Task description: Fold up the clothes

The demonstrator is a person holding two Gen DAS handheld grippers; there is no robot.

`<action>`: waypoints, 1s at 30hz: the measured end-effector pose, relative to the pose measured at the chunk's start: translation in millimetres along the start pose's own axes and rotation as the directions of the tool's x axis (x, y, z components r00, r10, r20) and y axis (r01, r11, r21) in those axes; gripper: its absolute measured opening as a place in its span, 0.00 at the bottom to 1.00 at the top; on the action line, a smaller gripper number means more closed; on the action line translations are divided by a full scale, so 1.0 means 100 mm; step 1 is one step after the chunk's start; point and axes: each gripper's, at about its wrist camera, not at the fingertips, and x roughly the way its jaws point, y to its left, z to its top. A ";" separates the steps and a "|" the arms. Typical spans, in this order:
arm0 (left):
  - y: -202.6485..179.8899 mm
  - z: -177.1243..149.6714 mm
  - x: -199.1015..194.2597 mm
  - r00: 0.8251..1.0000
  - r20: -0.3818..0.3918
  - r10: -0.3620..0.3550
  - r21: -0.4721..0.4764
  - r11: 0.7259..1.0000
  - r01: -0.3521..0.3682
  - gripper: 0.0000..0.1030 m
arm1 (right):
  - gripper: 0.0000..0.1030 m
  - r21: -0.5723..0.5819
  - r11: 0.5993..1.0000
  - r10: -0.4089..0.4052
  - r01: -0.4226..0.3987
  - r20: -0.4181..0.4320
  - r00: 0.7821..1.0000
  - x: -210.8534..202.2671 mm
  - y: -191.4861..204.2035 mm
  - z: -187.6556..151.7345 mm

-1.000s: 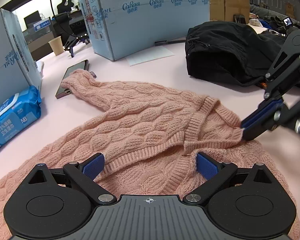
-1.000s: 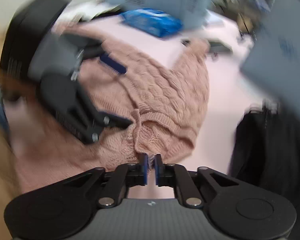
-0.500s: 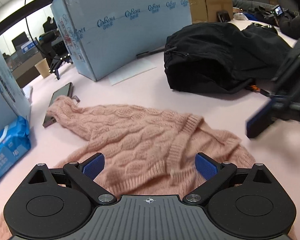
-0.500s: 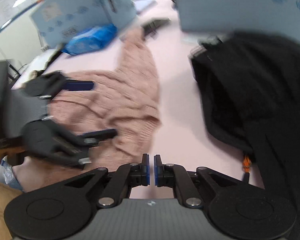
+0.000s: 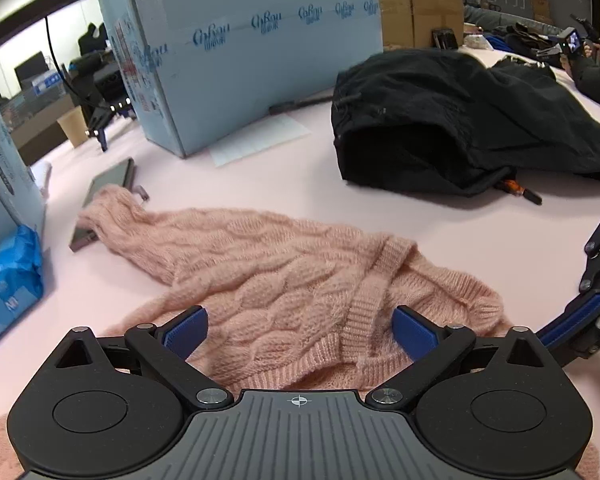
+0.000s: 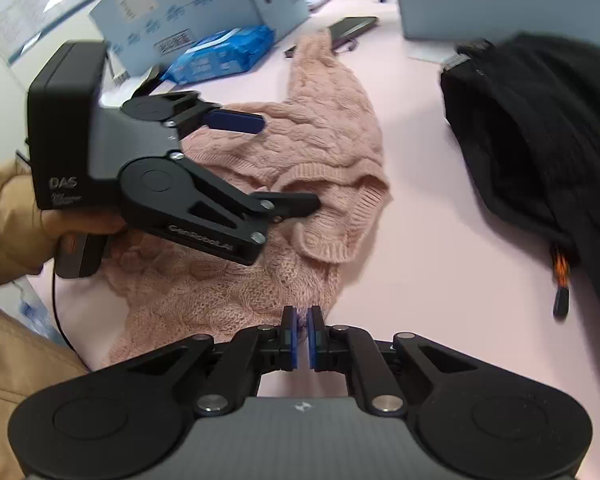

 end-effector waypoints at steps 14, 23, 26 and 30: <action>-0.24 -0.14 -0.17 0.994 -0.058 -0.091 0.044 0.995 0.093 0.97 | 0.25 -0.593 0.769 -0.214 0.240 0.116 0.970 0.08 0.51 0.04; -0.25 -0.27 -0.18 0.991 -0.076 -0.110 -0.007 0.994 0.110 0.97 | 0.09 -0.327 0.941 -0.086 0.083 0.004 0.996 0.11 0.15 0.41; -0.25 -0.28 -0.19 0.991 -0.072 -0.110 -0.015 0.994 0.110 0.97 | 0.09 -0.159 0.985 -0.064 0.065 0.009 0.998 0.08 -0.15 0.44; -0.24 -0.27 -0.19 0.991 -0.072 -0.116 -0.021 0.993 0.115 0.97 | 0.10 -0.188 0.979 -0.083 0.084 0.016 0.996 0.11 -0.15 0.43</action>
